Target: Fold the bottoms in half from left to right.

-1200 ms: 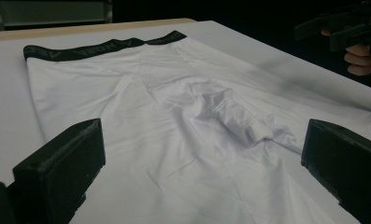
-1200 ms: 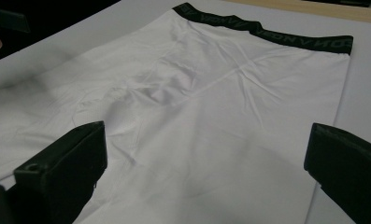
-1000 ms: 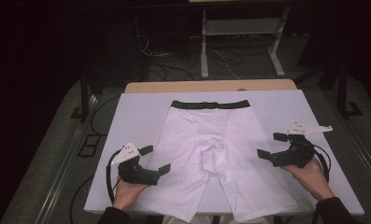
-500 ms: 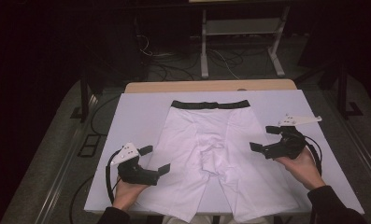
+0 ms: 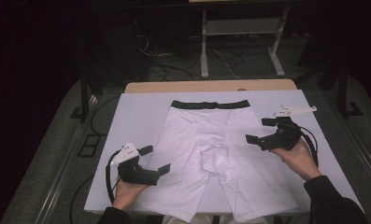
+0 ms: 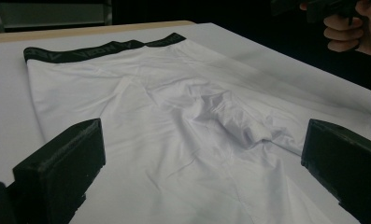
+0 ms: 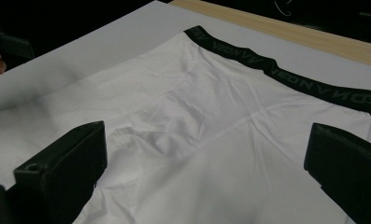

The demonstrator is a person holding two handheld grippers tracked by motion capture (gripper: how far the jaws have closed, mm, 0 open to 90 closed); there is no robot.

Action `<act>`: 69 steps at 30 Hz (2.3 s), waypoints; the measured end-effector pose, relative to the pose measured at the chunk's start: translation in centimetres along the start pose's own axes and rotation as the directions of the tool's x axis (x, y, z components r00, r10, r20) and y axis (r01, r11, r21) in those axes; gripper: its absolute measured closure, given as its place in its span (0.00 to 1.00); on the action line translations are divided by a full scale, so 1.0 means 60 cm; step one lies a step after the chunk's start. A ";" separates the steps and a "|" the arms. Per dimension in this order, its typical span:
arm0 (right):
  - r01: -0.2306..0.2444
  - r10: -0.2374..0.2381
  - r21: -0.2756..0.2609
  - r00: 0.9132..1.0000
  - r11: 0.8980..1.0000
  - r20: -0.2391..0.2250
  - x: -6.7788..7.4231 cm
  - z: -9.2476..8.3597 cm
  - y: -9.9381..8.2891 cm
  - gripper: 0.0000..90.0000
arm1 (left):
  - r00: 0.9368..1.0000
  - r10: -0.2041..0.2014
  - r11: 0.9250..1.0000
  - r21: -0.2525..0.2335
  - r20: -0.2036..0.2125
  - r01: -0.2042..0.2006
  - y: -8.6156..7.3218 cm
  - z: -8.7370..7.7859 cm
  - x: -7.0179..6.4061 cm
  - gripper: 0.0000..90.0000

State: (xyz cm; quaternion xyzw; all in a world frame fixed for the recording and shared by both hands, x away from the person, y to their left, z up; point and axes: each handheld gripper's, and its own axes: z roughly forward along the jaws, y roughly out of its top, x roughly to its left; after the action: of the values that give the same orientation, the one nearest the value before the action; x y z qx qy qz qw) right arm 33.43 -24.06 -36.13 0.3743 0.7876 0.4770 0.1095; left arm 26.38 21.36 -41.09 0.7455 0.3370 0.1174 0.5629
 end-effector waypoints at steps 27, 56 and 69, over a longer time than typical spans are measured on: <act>0.033 -0.033 0.008 0.999 0.999 -0.021 -0.003 0.047 0.074 0.00 | 1.000 0.001 1.000 0.000 0.005 -0.001 0.000 0.000 0.000 0.00; 0.059 -0.056 0.039 0.996 0.997 -0.070 0.000 0.115 0.136 0.00 | 1.000 0.000 1.000 0.000 0.023 0.000 0.000 0.001 0.000 0.00; 0.078 -0.074 0.048 0.994 0.996 -0.081 0.002 0.154 0.169 0.00 | 0.999 0.001 1.000 -0.001 0.036 -0.001 0.000 0.000 0.000 0.00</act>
State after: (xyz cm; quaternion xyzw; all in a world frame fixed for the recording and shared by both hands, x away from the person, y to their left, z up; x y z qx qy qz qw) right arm 43.15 -15.10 -32.44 0.3274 0.8170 0.4667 0.0867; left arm 26.41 21.36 -41.08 0.7475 0.3264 0.1043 0.5690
